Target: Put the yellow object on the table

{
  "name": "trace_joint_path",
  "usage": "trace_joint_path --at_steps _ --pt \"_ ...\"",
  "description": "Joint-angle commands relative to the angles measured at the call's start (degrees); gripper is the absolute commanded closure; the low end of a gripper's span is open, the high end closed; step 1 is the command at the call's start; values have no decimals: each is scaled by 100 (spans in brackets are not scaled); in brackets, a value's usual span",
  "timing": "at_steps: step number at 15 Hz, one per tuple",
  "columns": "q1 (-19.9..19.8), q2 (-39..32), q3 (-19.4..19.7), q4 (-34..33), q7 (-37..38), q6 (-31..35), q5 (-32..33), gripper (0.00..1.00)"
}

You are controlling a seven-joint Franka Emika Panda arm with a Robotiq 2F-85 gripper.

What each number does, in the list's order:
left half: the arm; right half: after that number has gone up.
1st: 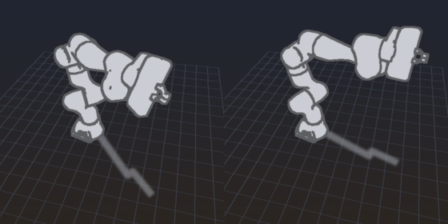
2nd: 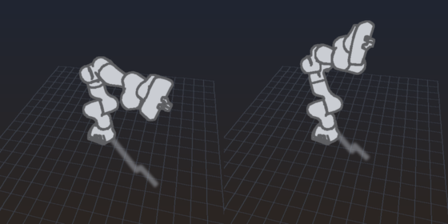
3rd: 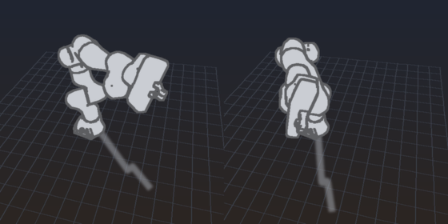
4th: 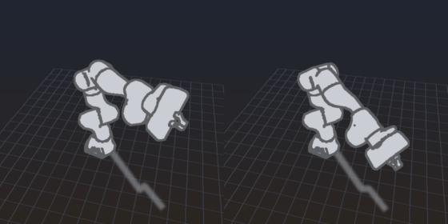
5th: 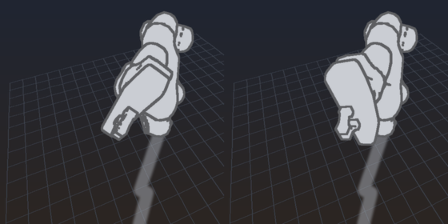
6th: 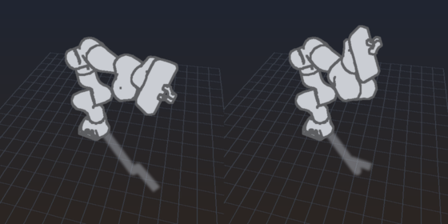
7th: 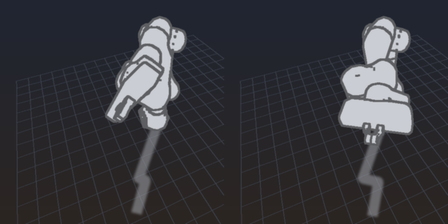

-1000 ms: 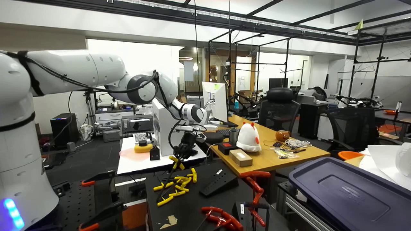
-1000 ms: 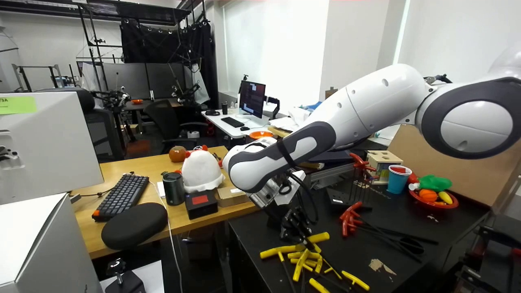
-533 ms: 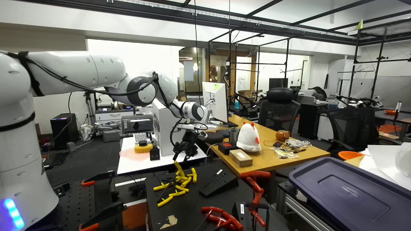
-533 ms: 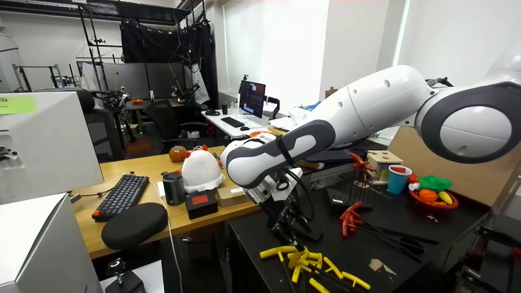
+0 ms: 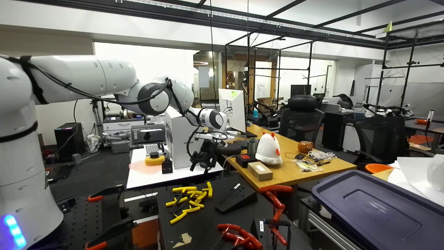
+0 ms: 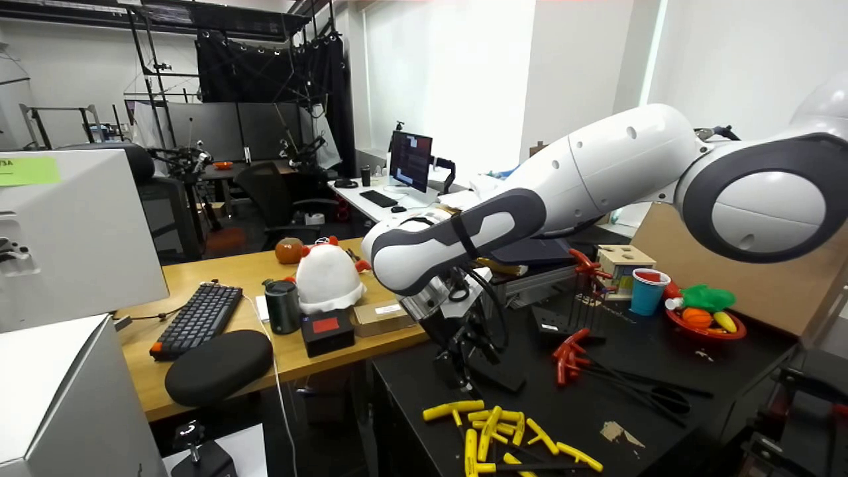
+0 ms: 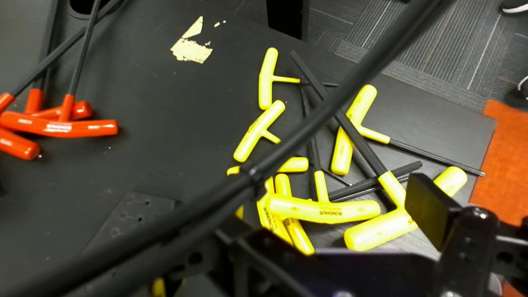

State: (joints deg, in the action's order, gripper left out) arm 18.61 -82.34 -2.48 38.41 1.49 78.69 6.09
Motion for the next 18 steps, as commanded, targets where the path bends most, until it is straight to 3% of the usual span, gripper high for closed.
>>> trace_joint_path --at_steps 1,12,18 --pt "-125 115 -41 -34 122 179 -125 0" --pt "-702 901 76 576 1328 1361 -212 0" --pt "-1152 1645 73 1782 1435 1902 -215 0"
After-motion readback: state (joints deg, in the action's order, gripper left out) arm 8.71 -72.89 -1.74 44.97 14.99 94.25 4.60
